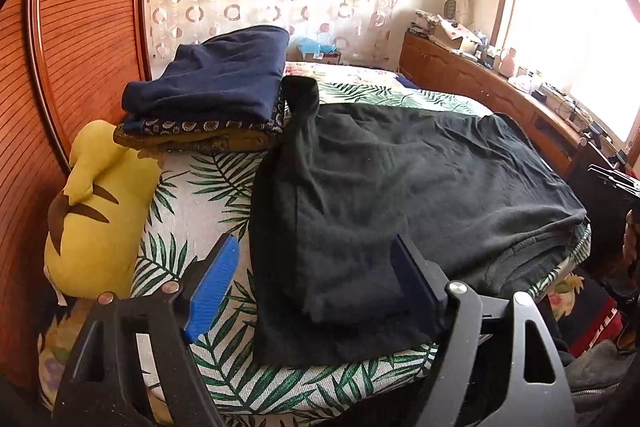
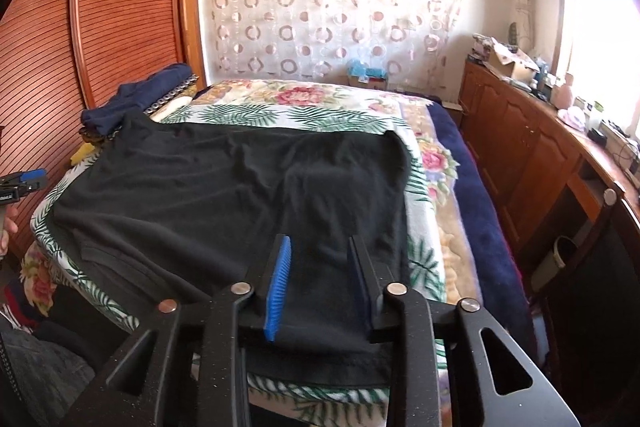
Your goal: Fold small clothes
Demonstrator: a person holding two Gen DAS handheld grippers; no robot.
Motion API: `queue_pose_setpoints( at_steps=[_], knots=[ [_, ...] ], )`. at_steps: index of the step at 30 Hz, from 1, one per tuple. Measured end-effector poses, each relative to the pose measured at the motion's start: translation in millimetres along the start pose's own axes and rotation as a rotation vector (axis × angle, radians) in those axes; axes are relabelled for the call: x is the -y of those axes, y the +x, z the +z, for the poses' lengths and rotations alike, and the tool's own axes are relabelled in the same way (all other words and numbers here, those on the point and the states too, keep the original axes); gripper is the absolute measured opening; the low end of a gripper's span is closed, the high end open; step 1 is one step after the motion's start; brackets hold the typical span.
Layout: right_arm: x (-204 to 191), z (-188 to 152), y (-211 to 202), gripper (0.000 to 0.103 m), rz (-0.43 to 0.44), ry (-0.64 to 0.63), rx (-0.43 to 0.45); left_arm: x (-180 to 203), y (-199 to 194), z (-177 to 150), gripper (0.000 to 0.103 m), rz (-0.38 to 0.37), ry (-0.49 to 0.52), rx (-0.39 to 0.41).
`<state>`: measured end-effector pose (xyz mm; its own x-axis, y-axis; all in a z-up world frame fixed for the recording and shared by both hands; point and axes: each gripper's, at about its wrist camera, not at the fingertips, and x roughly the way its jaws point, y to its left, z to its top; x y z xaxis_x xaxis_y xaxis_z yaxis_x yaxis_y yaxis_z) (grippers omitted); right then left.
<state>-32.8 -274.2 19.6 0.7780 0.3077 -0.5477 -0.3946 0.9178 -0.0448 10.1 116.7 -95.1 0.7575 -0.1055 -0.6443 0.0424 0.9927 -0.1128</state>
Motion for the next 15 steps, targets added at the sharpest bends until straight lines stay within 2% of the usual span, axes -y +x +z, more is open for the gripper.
queue_pose_setpoints(
  at_steps=[3, 15],
  knots=[
    [-9, -2, 12, 0.038, 0.026, 0.000, -0.007, 1, 6, -3, 0.079, 0.019, -0.005, -0.019],
    [-43, 1, 62, 0.039, 0.152, -0.048, -0.093, 1, 11, -7, 0.079, 0.056, 0.001, -0.041]
  ],
)
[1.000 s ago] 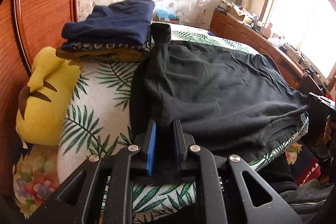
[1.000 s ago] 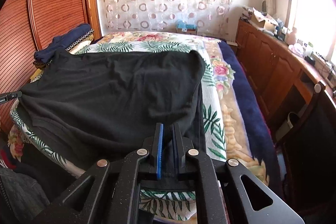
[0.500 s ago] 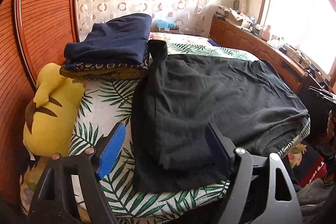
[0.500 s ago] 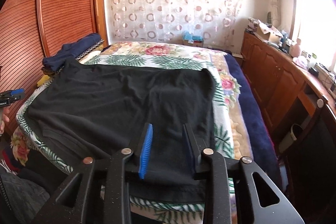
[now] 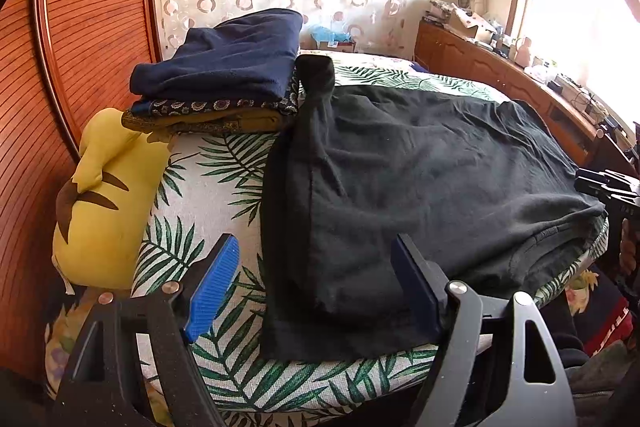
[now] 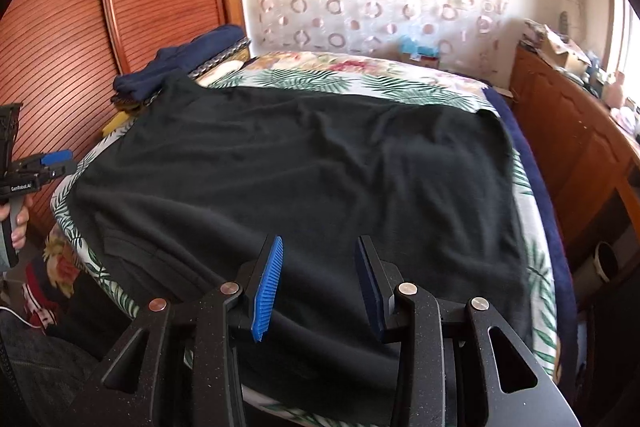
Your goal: Fold small clothes
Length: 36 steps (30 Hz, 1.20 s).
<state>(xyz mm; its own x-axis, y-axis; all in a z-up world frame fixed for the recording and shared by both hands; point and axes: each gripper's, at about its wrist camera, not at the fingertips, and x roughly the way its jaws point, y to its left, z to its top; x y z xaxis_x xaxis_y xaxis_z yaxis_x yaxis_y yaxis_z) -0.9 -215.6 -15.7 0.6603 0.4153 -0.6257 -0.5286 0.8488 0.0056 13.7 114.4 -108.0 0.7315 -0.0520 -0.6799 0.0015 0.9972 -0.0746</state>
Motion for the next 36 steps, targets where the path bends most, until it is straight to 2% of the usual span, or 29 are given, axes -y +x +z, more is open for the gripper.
queue_pose_setpoints(
  at_steps=[2, 4, 6, 13, 19, 28, 30, 32, 36],
  knots=[
    [-4, 5, 7, 0.043, 0.018, -0.009, -0.002, -1, 0, -1, 0.079, 0.003, 0.002, -0.002],
    [-5, 7, 13, 0.059, 0.034, -0.006, -0.002, -1, 0, -1, 0.079, 0.005, 0.002, -0.003],
    [-7, 8, 23, 0.062, 0.030, -0.017, -0.017, -2, 1, -2, 0.079, 0.006, 0.001, -0.004],
    [-8, 2, 50, 0.063, -0.005, -0.025, -0.086, -10, 6, -7, 0.079, 0.010, -0.031, -0.013],
    [-18, -8, 60, 0.069, -0.046, -0.037, -0.013, -20, 12, -10, 0.079, 0.021, -0.081, -0.014],
    [-20, -10, 53, 0.072, -0.048, -0.039, -0.014, -28, 16, -20, 0.079, -0.004, -0.128, -0.012],
    [-19, -11, 50, 0.072, -0.048, -0.038, -0.011, -27, 18, -22, 0.077, -0.008, -0.128, -0.018],
    [-18, -13, 49, 0.072, -0.047, -0.038, -0.006, -26, 20, -22, 0.070, -0.019, -0.124, -0.024],
    [-17, -14, 48, 0.073, -0.045, -0.038, -0.002, -22, 24, -24, 0.063, -0.054, -0.124, -0.031]
  ],
)
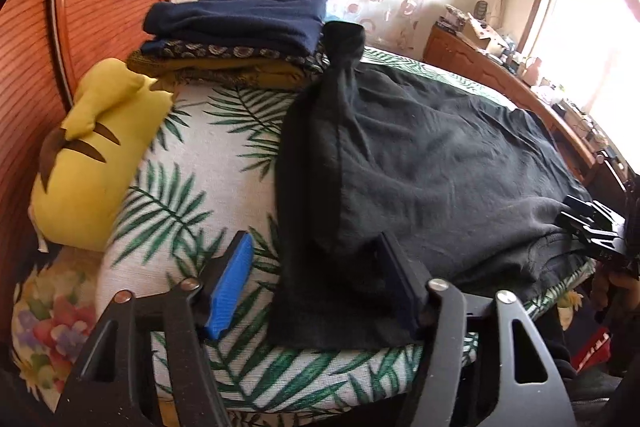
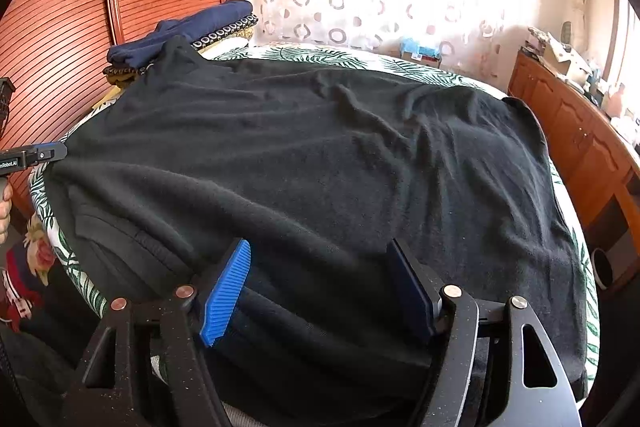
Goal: Fold small clothes
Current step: 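Close the left tool on the shirt's edge and lift it, then fold the gripped edge over the shirt with the left tool and release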
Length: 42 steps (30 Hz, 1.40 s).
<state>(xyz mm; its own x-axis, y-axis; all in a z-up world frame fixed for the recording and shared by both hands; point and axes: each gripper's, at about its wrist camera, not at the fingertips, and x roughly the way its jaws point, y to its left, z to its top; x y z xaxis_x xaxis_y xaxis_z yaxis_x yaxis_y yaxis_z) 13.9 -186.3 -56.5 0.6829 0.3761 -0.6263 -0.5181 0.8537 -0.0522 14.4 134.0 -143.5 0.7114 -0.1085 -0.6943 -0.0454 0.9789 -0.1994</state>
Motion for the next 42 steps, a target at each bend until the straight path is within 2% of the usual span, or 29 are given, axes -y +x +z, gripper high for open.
queue_pose_setpoints(
  at_steps=[3, 7, 9, 11, 14, 20, 26, 36, 42],
  knots=[
    [0, -1, -1, 0.073, 0.001, -0.001, 0.003, 3, 2, 0, 0.063, -0.004, 0.008, 0.000],
    [2, -2, -2, 0.073, 0.004, 0.000, 0.011, 16, 9, 6, 0.061, -0.076, 0.039, -0.026],
    [2, -2, -2, 0.073, 0.005, -0.001, 0.012, 24, 13, 11, 0.045, -0.077, 0.065, -0.028],
    [3, -2, -3, 0.073, 0.011, -0.003, 0.008, 30, 16, 16, 0.010, -0.085, 0.075, -0.035],
    [5, -2, -4, 0.073, 0.017, -0.005, 0.000, 42, 14, 24, 0.009, -0.128, 0.091, -0.026],
    [22, -1, -10, 0.073, 0.023, 0.047, -0.010, 77, -6, 47, 0.008, -0.227, 0.129, 0.048],
    [51, -5, -30, 0.073, -0.021, 0.118, 0.020, 132, -16, 79, 0.008, -0.339, 0.208, 0.098],
    [97, -16, -74, 0.073, -0.113, 0.224, 0.096, 249, -1, 121, 0.008, -0.526, 0.353, 0.103],
    [109, -26, -91, 0.073, -0.137, 0.261, 0.118, 294, -7, 133, 0.008, -0.599, 0.419, 0.100]
  ],
)
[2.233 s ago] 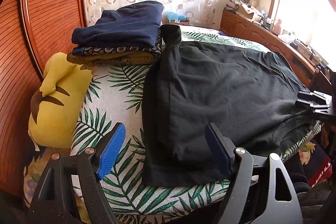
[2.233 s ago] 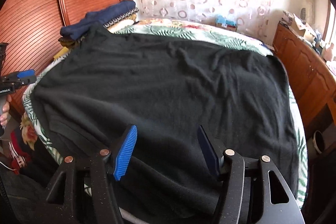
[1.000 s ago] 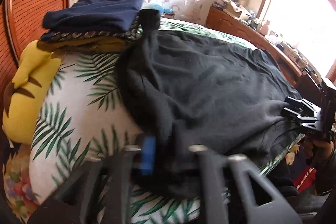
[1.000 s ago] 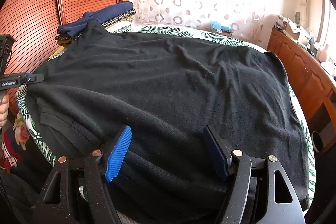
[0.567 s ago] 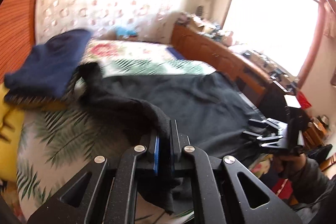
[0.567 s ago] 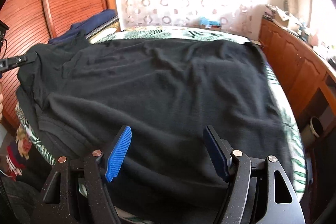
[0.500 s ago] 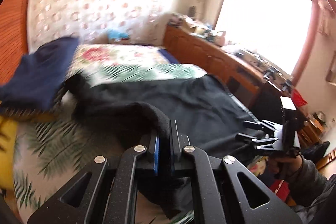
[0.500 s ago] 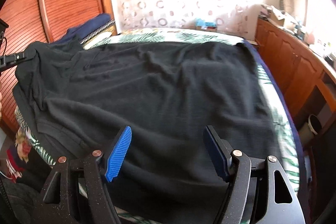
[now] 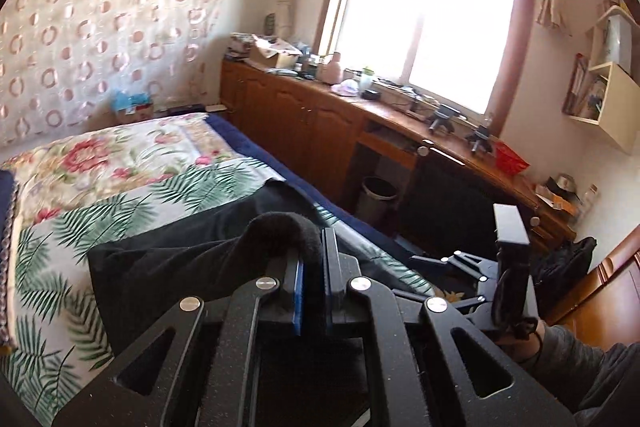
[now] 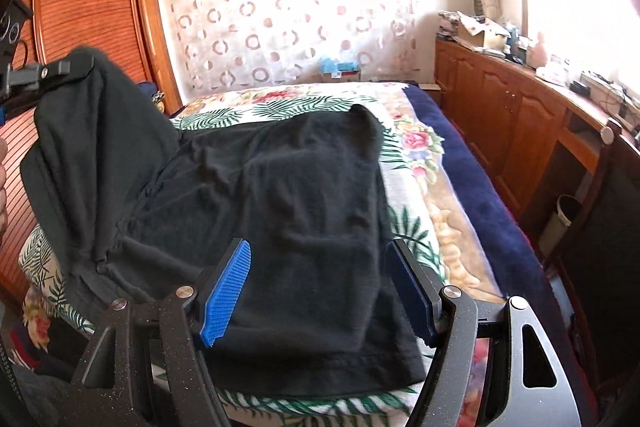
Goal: Fold small clothes
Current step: 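Fold the gripped edge over the shirt with the left tool and release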
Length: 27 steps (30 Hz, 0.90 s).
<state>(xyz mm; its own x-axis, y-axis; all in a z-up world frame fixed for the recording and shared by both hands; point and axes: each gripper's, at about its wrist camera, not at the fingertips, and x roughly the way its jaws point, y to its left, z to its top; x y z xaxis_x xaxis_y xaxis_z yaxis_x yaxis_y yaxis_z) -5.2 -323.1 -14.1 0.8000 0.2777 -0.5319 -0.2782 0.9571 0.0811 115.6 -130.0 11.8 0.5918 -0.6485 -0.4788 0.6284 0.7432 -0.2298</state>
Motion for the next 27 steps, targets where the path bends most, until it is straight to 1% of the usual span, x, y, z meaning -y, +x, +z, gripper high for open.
queue_pose_setpoints(
  at_steps=[3, 4, 6, 9, 10, 11, 13, 14, 15, 17, 20, 23, 24, 27],
  knots=[
    [5, -1, -5, 0.073, -0.017, 0.005, 0.012, 13, 11, 9, 0.008, -0.051, 0.004, -0.009],
    [6, -1, -5, 0.073, -0.027, 0.007, 0.016, 21, 17, 12, 0.008, -0.055, 0.020, -0.014],
    [11, 0, -7, 0.073, -0.054, 0.017, 0.022, 33, 29, 14, 0.008, -0.039, 0.048, -0.032],
    [20, -2, -10, 0.073, -0.060, 0.041, 0.025, 43, 51, 8, 0.009, -0.036, 0.085, -0.108],
    [21, -3, -11, 0.073, -0.064, 0.043, 0.025, 43, 55, 4, 0.017, -0.040, 0.089, -0.132],
    [22, -4, -12, 0.073, -0.068, 0.046, 0.024, 44, 59, 0, 0.032, -0.050, 0.088, -0.149],
    [28, -5, -14, 0.073, -0.074, 0.055, 0.023, 43, 58, -6, 0.051, -0.048, 0.089, -0.152],
    [30, -5, -13, 0.073, -0.079, 0.060, 0.021, 43, 56, -7, 0.058, -0.044, 0.095, -0.151],
    [31, -5, -13, 0.073, -0.081, 0.065, 0.020, 42, 53, -9, 0.061, -0.042, 0.096, -0.150],
    [33, -5, -12, 0.073, -0.082, 0.075, 0.017, 37, 43, -11, 0.061, -0.028, 0.082, -0.130],
    [30, -1, -10, 0.073, -0.079, 0.069, 0.017, 22, 27, -17, 0.062, 0.024, 0.075, -0.105],
    [23, 3, -11, 0.073, -0.074, 0.047, 0.020, 1, 9, -25, 0.062, 0.106, 0.061, -0.085],
    [21, 4, -9, 0.073, -0.071, 0.042, 0.021, -9, 1, -30, 0.062, 0.140, 0.049, -0.078],
    [13, 9, -5, 0.073, -0.058, 0.026, 0.022, -34, -17, -43, 0.062, 0.207, 0.004, -0.067]
  ],
)
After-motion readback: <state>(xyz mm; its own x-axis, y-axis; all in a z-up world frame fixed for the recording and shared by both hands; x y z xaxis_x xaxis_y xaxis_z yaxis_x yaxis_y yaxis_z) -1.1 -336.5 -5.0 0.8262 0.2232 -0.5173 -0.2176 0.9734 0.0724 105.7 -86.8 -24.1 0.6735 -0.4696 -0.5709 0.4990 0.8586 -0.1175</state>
